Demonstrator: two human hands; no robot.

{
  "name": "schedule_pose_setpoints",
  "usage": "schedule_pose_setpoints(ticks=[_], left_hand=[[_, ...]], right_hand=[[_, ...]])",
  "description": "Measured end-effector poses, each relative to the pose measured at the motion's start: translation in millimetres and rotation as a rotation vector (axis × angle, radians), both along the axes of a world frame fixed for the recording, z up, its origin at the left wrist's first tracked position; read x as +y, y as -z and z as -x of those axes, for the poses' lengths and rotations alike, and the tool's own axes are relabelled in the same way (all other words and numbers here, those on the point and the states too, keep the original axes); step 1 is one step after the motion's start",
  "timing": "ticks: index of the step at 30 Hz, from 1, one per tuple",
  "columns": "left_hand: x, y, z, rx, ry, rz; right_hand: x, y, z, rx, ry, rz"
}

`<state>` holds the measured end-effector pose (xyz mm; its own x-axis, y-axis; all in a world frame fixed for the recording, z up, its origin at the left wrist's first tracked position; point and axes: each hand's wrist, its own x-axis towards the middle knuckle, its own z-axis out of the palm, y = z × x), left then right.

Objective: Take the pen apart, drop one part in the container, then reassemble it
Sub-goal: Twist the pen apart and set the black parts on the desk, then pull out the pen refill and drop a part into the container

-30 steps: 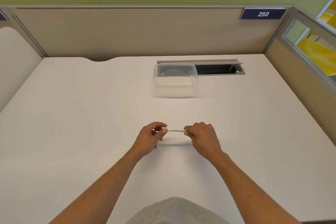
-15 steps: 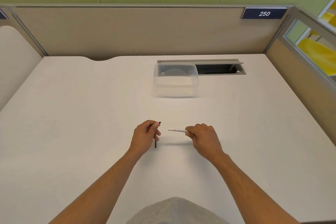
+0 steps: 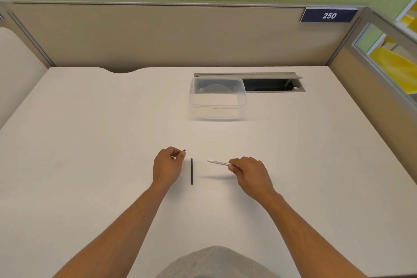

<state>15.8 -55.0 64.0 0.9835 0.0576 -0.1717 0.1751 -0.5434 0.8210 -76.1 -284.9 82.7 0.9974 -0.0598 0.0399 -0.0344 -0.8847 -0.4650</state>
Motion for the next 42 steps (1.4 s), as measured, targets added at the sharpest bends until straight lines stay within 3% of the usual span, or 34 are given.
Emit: schedule_pose_setpoints(ticks=[6,14,21,25,30,42], left_hand=[[-5.1,9.9,-10.5,0.055,-0.095,-0.021],[-10.7,18.0,-20.1,0.098,-0.065,-0.153],[-13.4,22.7,-16.5,0.104,-0.087,-0.124],[-3.2,26.4,-8.0,-0.065,-0.050,-0.117],[21.8,43.4,8.0,-0.348,0.126,-0.328],[44.8,63.3,34.4,-0.357,0.379,-0.561]], right_hand=[[2.0,3.8,0.0,0.021,0.015,-0.029],[5.9,9.0,-1.0,0.051,0.030,-0.072],[9.4,9.0,0.7,0.124,0.101,-0.229],[8.0,12.3,3.0,0.151,0.123,-0.330],[5.1,13.2,6.4,0.160,0.226,-0.512],[7.3,5.8,14.8,0.234,0.272,-1.020]])
